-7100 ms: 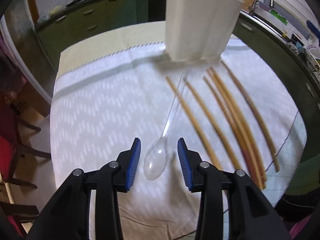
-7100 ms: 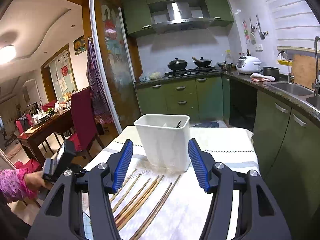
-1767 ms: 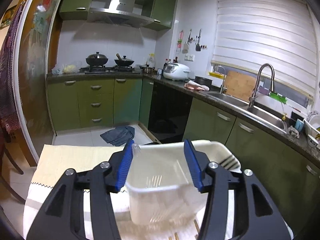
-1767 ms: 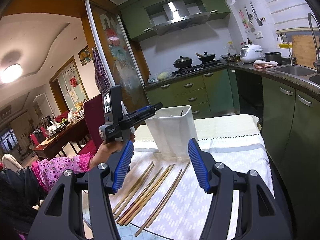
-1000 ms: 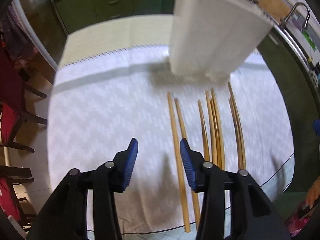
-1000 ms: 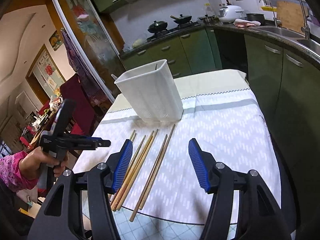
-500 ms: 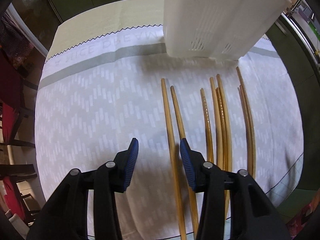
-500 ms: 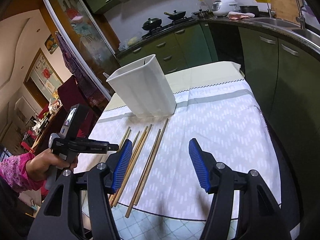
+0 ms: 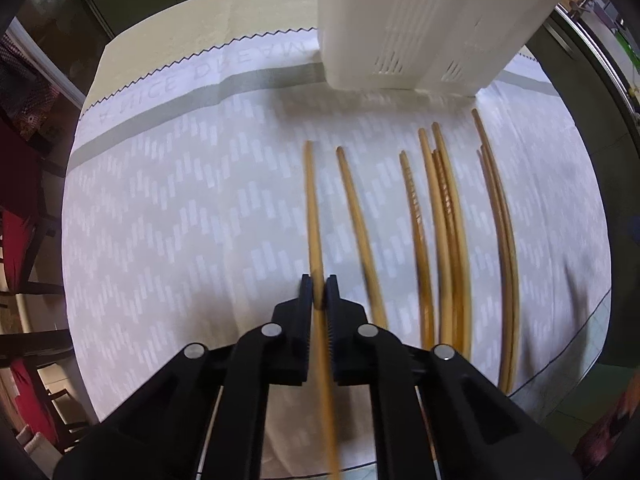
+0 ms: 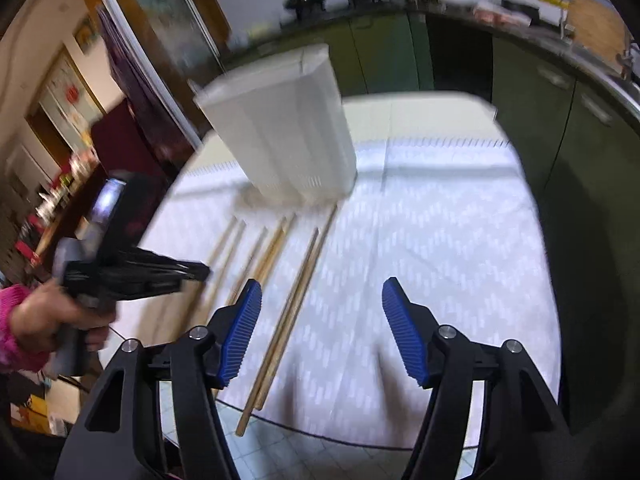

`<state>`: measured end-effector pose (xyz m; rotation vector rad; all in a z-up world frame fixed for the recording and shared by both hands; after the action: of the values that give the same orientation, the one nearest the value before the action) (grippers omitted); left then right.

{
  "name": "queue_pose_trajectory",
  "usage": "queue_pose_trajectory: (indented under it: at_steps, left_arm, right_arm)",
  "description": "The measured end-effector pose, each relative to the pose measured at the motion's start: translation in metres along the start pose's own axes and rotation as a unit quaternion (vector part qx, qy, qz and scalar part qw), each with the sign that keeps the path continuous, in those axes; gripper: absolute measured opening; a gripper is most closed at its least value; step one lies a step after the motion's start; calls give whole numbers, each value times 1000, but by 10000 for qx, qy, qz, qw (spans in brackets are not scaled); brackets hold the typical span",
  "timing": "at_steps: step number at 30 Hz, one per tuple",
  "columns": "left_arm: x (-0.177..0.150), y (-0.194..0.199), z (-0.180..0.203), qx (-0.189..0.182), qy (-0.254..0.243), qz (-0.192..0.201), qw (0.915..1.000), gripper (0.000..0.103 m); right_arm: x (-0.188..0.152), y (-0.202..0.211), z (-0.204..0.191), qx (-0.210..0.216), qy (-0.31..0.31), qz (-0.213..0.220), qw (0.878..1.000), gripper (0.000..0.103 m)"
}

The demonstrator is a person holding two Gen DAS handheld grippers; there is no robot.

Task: Organize utensils
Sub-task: 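Lower the left gripper onto one wooden chopstick and close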

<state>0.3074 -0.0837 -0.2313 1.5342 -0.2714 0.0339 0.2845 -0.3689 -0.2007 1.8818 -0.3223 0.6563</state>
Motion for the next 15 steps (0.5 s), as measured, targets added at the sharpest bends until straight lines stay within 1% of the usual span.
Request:
queue_pose_trajectory:
  at_steps: [3, 4, 7, 14, 15]
  left_arm:
    - [-8, 1, -12, -41, 28, 1, 10000, 7]
    - [-10, 1, -15, -78, 55, 14, 10000, 7]
    - [-14, 1, -24, -185, 30, 77, 9998, 7]
    - [-21, 0, -29, -249, -76, 134, 9996, 7]
    - [-23, -2, -37, -272, -72, 129, 9995, 7]
  right_arm:
    - [5, -35, -2, -182, -76, -513, 9985, 53]
    - [6, -43, -2, -246, -89, -605, 9978, 49]
    - [6, -71, -7, -418, -64, -982, 9943, 46]
    - [7, -98, -13, -743, 4, -1356, 9880, 37]
    - [7, -101, -14, -802, 17, -1419, 9866, 35]
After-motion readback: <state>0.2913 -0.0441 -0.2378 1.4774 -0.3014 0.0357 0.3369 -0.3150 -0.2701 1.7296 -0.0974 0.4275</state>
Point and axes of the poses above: each gripper's, at about its wrist camera, not at the fingertips, and y roughly against the way its jaws point, z to its right, x to its top, the point moved 5 cm from there along -y, roughly the way its jaws point
